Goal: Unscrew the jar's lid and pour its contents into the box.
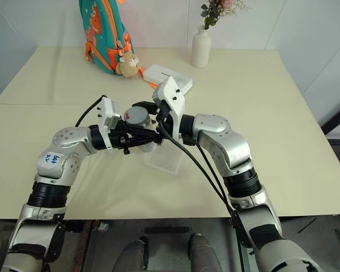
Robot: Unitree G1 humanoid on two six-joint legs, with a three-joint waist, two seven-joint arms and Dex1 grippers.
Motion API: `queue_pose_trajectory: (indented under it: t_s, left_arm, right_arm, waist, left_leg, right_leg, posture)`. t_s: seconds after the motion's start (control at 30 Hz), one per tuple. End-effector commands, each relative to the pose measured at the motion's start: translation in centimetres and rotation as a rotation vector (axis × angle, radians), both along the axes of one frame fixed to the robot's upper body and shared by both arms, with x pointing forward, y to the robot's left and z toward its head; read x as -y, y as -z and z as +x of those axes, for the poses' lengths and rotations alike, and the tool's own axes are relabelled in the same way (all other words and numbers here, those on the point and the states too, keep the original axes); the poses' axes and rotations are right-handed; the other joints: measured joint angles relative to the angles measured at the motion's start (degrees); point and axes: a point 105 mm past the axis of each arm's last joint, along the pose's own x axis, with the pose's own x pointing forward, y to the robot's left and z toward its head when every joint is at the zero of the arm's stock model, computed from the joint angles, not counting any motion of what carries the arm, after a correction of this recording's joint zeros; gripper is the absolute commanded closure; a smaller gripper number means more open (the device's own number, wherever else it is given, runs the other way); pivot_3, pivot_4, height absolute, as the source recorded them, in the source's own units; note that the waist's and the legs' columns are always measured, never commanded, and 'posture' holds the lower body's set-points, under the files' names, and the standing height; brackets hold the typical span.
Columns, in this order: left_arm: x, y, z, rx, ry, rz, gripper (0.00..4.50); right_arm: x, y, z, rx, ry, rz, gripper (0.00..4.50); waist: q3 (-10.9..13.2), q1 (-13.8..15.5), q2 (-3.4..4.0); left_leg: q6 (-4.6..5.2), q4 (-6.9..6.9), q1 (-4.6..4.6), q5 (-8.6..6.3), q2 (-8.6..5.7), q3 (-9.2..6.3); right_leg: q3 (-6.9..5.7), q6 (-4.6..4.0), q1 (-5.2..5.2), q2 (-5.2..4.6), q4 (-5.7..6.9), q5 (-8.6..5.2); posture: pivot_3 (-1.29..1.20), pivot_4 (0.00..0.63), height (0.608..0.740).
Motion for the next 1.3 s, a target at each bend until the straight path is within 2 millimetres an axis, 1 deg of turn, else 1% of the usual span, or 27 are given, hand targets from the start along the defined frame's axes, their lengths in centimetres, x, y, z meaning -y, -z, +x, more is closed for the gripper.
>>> queue_pose_trajectory:
  t_s: [0.03, 0.23, 0.37, 0.47, 0.53, 0.6, 0.7, 0.77, 0.97, 1.03, 1.07, 1.17, 1.3]
  left_arm:
    - [-0.1, -1.2, -0.2, 0.054, -0.004, -0.009, 2.5]
    - [-0.2, -1.0, -0.3, 0.05, 0.011, 0.007, 2.5]
    - [-0.4, -1.4, -1.2, 0.081, 0.136, 0.062, 2.5]
    - [-0.3, -2.4, -2.0, 0.095, 0.26, 0.075, 2.5]
    - [-0.1, -3.2, -2.4, 0.094, 0.321, 0.065, 2.5]
    - [0.4, -3.7, -2.9, 0.085, 0.373, 0.05, 2.5]
    - [1.0, -4.0, -3.4, 0.096, 0.402, 0.034, 2.5]
    - [1.0, -4.1, -3.3, 0.108, 0.382, 0.016, 2.5]
    - [0.6, -4.0, -3.3, 0.104, 0.351, 0.005, 2.5]
    - [0.5, -4.0, -3.3, 0.105, 0.344, 0.006, 2.5]
    - [0.4, -4.0, -3.3, 0.106, 0.342, 0.006, 2.5]
    - [0.3, -4.1, -3.2, 0.105, 0.334, 0.01, 2.5]
    - [-0.2, -3.8, -3.3, 0.089, 0.325, 0.03, 2.5]
  right_arm:
    - [-0.3, -1.8, -1.0, 0.056, -0.044, 0.054, 1.93]
    - [-0.2, -1.8, -1.1, 0.04, -0.059, 0.067, 1.93]
    - [0.2, -1.7, -2.8, 0.025, -0.243, 0.025, 1.93]
    - [0.8, -1.4, -3.9, 0.025, -0.402, -0.054, 1.93]
    - [1.1, -1.5, -4.3, 0.027, -0.474, -0.091, 1.93]
    - [1.3, -2.3, -4.3, 0.038, -0.516, -0.102, 1.93]
    - [1.2, -3.6, -4.1, 0.058, -0.527, -0.077, 1.93]
    - [1.1, -4.0, -3.8, 0.069, -0.515, -0.053, 1.93]
    - [1.1, -3.8, -3.9, 0.067, -0.51, -0.046, 1.93]
    - [1.2, -3.8, -3.8, 0.056, -0.5, -0.04, 1.21]
    - [1.2, -3.9, -3.7, 0.05, -0.497, -0.035, 0.98]
    - [1.3, -4.3, -3.7, 0.046, -0.489, -0.018, 0.03]
    - [1.7, -5.2, -3.2, 0.071, -0.448, 0.033, 0.03]
  waist:
    - [0.0, -0.02, 0.0]
    - [0.0, -0.01, 0.0]
    - [0.0, 0.04, 0.01]
    - [0.03, 0.06, 0.04]
    - [0.06, 0.04, 0.08]
    - [0.06, 0.03, 0.09]
    - [0.07, -0.31, 0.12]
    - [0.09, -0.24, 0.14]
    - [0.13, -0.13, 0.2]
    - [0.13, -0.13, 0.2]
    - [0.13, -0.15, 0.2]
    - [0.14, -0.14, 0.22]
    - [0.14, -0.17, 0.22]
  left_leg:
    - [0.0, 0.0, 0.0, 0.0, 0.0, 0.0]
    - [0.0, 0.0, 0.0, 0.0, 0.0, 0.0]
    - [0.0, 0.0, 0.0, 0.0, 0.0, 0.0]
    - [0.0, 0.03, -0.01, 0.0, -0.01, 0.0]
    - [0.0, 0.08, -0.03, 0.0, 0.0, 0.0]
    - [0.01, 0.09, -0.03, 0.0, 0.0, 0.0]
    - [0.01, 0.09, -0.02, -0.01, 0.02, 0.0]
    - [0.02, 0.09, -0.02, -0.01, 0.07, -0.01]
    - [0.02, 0.15, -0.04, -0.01, 0.08, -0.04]
    - [0.02, 0.19, -0.04, -0.01, 0.08, -0.04]
    - [0.02, 0.22, -0.03, -0.01, 0.08, -0.04]
    - [0.02, 0.3, -0.03, -0.01, 0.08, -0.04]
    - [0.02, 0.41, -0.03, -0.01, 0.08, -0.05]
  right_leg:
    - [0.0, 0.0, 0.0, 0.0, 0.0, 0.0]
    - [0.0, 0.0, 0.0, 0.0, 0.0, 0.0]
    - [0.0, 0.0, 0.0, 0.01, 0.0, 0.0]
    - [0.0, 0.0, 0.0, 0.01, -0.01, 0.0]
    - [-0.01, 0.01, 0.0, 0.02, 0.0, 0.0]
    - [-0.01, 0.02, 0.01, 0.03, 0.0, 0.01]
    - [0.0, 0.02, 0.01, 0.04, 0.02, 0.0]
    - [0.0, 0.01, 0.0, 0.09, 0.06, -0.01]
    - [0.0, 0.0, -0.02, 0.11, 0.11, -0.03]
    - [0.0, 0.0, -0.02, 0.1, 0.15, -0.03]
    - [0.0, 0.0, -0.02, 0.11, 0.19, -0.03]
    - [0.0, -0.01, -0.02, 0.11, 0.31, -0.04]
    - [0.0, -0.01, -0.02, 0.11, 0.38, -0.05]
  posture:
    - [0.0, 0.15, 0.74]
    - [0.0, 0.15, 0.74]
    - [0.0, 0.15, 0.74]
    - [0.0, 0.15, 0.74]
    - [0.0, 0.15, 0.74]
    - [0.0, 0.15, 0.74]
    - [0.0, 0.15, 0.74]
    - [0.0, 0.15, 0.74]
    - [0.0, 0.15, 0.74]
    - [0.0, 0.15, 0.74]
    - [0.0, 0.15, 0.74]
    - [0.0, 0.15, 0.74]
    - [0.0, 0.15, 0.74]
